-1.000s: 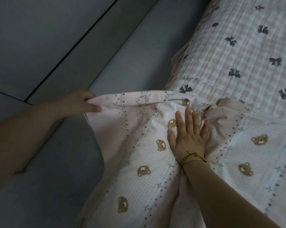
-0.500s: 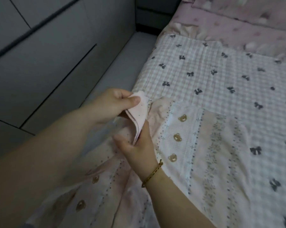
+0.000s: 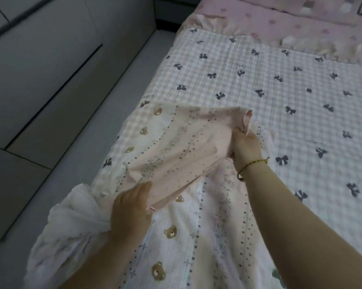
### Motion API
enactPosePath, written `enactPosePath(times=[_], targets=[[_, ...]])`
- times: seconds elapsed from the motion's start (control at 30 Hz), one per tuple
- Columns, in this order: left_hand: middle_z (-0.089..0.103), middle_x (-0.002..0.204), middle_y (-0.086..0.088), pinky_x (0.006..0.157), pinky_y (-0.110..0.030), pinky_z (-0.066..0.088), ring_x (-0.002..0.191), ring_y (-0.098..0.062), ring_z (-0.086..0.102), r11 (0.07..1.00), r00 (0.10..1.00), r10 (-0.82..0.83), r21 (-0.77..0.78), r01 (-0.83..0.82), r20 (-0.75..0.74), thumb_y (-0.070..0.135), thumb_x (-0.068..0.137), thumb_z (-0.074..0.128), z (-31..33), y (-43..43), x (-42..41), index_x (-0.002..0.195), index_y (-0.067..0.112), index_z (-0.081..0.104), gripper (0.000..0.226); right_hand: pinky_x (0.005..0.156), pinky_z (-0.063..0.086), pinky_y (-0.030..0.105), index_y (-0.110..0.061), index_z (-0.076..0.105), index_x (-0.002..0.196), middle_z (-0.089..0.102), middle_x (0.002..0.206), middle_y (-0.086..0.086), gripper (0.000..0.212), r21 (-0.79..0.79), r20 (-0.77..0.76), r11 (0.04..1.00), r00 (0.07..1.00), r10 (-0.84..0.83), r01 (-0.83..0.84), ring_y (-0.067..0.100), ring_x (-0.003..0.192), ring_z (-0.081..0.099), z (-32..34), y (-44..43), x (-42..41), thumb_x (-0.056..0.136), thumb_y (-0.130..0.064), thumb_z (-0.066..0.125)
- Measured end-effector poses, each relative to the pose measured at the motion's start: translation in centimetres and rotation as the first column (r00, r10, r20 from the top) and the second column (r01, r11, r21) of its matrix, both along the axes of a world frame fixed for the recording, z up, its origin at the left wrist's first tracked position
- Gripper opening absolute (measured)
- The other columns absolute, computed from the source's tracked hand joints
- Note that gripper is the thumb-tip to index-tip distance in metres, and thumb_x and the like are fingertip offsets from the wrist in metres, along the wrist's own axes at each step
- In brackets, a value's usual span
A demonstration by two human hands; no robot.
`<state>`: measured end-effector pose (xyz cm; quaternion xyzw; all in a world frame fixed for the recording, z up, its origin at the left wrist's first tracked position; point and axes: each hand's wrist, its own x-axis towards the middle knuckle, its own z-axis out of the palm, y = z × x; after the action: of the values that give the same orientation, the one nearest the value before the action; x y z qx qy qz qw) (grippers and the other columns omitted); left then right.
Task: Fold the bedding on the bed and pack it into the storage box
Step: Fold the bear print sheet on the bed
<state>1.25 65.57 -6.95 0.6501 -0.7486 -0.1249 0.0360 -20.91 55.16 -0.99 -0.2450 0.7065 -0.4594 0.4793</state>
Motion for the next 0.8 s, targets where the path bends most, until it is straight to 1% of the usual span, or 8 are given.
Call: enactPosePath(times=[0.1,0.23,0.37,0.43,0.53,0.6,0.7,0.8], targets=[[0.07,0.068,-0.001,0.064,-0.043,0.055,0.058,-0.024,0.066,0.999,0.997,-0.014,0.04,0.011,0.069,0.021,0.022,0.094,0.5,1.2,0.7,0.084,0.012,0.073,0.065,0.053,0.031,0.027,-0.017,0.047,0.07,0.034,0.062,0.005,0.029,0.039,-0.045,0.998,0.998,-0.052,0.054,0.017,0.057,0.036,-1.1,-0.6,-4.2,0.096,-0.011,0.035],[0.054,0.058,0.01,0.049,-0.017,0.036,0.058,-0.014,0.055,0.991,0.99,0.045,0.119,-0.062,0.137,0.036,0.078,0.064,3.6,0.8,1.2,0.086,0.022,0.068,0.016,0.068,0.037,0.031,0.001,0.056,0.112,0.041,0.066,0.002,0.03,0.141,-0.11,0.986,0.991,-0.069,0.085,0.016,0.063,0.041,-2.6,-0.8,-7.0,0.095,-0.013,0.036],[0.036,0.034,0.011,0.042,-0.004,0.004,0.026,-0.005,0.037,0.993,0.997,-0.081,-0.091,0.08,-0.003,0.058,0.089,0.024,4.9,2.3,-0.5,0.044,0.02,0.054,0.066,0.05,0.035,0.022,-0.013,0.048,0.106,0.041,0.065,0.001,0.02,0.246,-0.081,0.969,0.996,0.025,-0.004,0.013,0.055,0.04,-2.7,-0.4,-6.1,0.096,-0.029,0.041],[0.029,0.035,0.011,0.033,-0.009,0.01,0.025,-0.003,0.034,0.981,0.989,-0.145,-0.137,0.14,-0.029,0.06,0.092,0.013,5.0,3.8,-2.7,0.043,0.023,0.05,0.072,0.042,0.035,0.02,-0.012,0.048,0.1,0.041,0.062,0.001,0.026,0.306,0.008,0.943,0.991,0.135,-0.131,0.012,0.047,0.041,-3.1,0.8,-5.3,0.091,-0.036,0.052],[0.039,0.034,0.005,0.031,-0.013,0.021,0.027,-0.006,0.039,0.975,0.978,-0.199,-0.115,0.191,-0.065,0.055,0.082,0.035,5.1,5.0,-5.6,0.042,0.019,0.052,0.056,0.043,0.038,0.024,-0.008,0.049,0.11,0.045,0.068,0.002,0.027,0.37,-0.06,0.888,0.947,0.316,-0.273,0.016,0.054,0.044,-4.4,2.5,-5.3,0.088,-0.021,0.057],[0.038,0.041,0.005,0.035,-0.016,0.029,0.036,-0.006,0.048,0.98,0.977,-0.193,-0.057,0.189,-0.091,0.047,0.079,0.041,5.4,6.6,-7.5,0.051,0.017,0.056,0.044,0.038,0.04,0.022,-0.004,0.052,0.099,0.045,0.065,0.003,0.014,0.301,-0.15,0.931,0.954,0.259,-0.206,0.016,0.054,0.042,-4.2,2.8,-6.3,0.09,-0.015,0.051],[0.059,0.091,0.009,0.077,-0.019,0.04,0.095,-0.008,0.058,0.975,0.976,-0.081,0.189,0.119,-0.2,0.044,0.092,0.041,4.8,9.0,-10.9,0.108,0.023,0.057,0.031,0.05,0.039,0.017,-0.001,0.053,0.117,0.049,0.073,0.001,0.03,0.194,-0.152,0.976,0.98,0.128,-0.097,0.015,0.062,0.046,-4.2,3.4,-8.3,0.093,-0.018,0.048],[0.051,0.133,0.007,0.104,-0.025,0.028,0.122,-0.012,0.047,0.919,0.96,-0.134,0.331,0.214,-0.247,0.04,0.09,0.051,2.7,9.8,-12.9,0.139,0.028,0.035,0.053,0.064,0.046,0.028,0.0,0.057,0.108,0.054,0.096,0.009,0.027,0.291,-0.098,0.939,0.97,0.221,-0.185,0.023,0.078,0.053,-5.0,5.6,-9.0,0.092,-0.021,0.052]])
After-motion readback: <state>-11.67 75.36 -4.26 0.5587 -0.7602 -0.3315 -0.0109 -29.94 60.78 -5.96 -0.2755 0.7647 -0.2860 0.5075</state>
